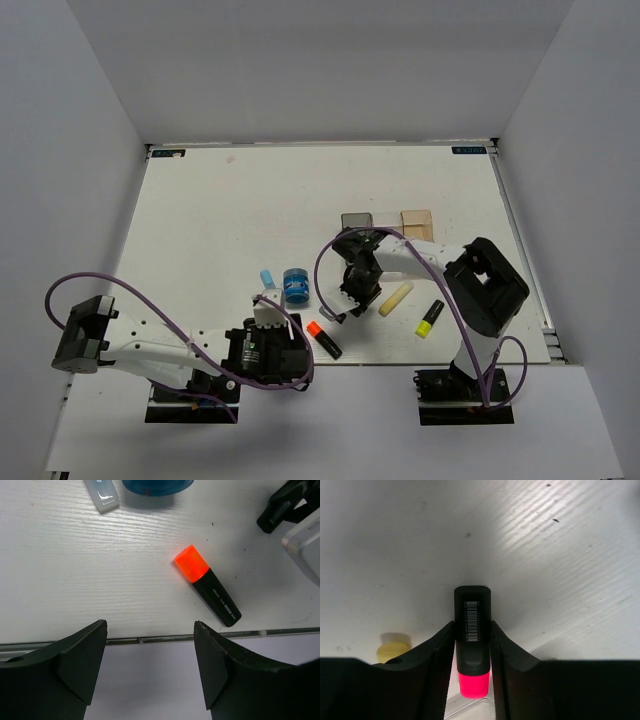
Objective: Sort the stationery into containers
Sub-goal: Grab a piece of stationery with the right arm
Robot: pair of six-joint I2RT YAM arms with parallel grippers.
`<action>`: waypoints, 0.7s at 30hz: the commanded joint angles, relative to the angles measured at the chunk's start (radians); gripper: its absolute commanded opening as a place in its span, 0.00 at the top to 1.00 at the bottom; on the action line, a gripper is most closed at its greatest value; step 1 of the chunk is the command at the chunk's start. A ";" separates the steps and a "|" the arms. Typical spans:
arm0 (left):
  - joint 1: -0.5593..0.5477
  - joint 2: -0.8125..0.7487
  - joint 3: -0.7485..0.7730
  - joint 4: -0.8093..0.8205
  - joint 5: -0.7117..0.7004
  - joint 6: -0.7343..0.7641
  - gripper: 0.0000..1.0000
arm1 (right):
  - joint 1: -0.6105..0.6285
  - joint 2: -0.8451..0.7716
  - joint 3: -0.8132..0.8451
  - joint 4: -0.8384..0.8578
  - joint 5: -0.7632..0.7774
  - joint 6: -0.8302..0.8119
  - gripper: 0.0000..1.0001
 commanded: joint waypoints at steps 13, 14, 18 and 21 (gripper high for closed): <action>-0.040 -0.037 0.035 -0.082 -0.063 -0.089 0.20 | 0.003 0.100 -0.123 -0.088 0.025 0.027 0.58; -0.042 -0.037 0.035 -0.083 -0.064 -0.089 0.20 | 0.003 0.100 -0.128 -0.071 0.029 0.030 0.58; -0.040 -0.037 0.035 -0.080 -0.063 -0.089 0.20 | 0.003 0.098 -0.157 -0.019 0.033 0.050 0.68; -0.045 -0.035 0.033 -0.082 -0.063 -0.092 0.20 | 0.004 0.094 -0.165 0.006 0.028 0.083 0.90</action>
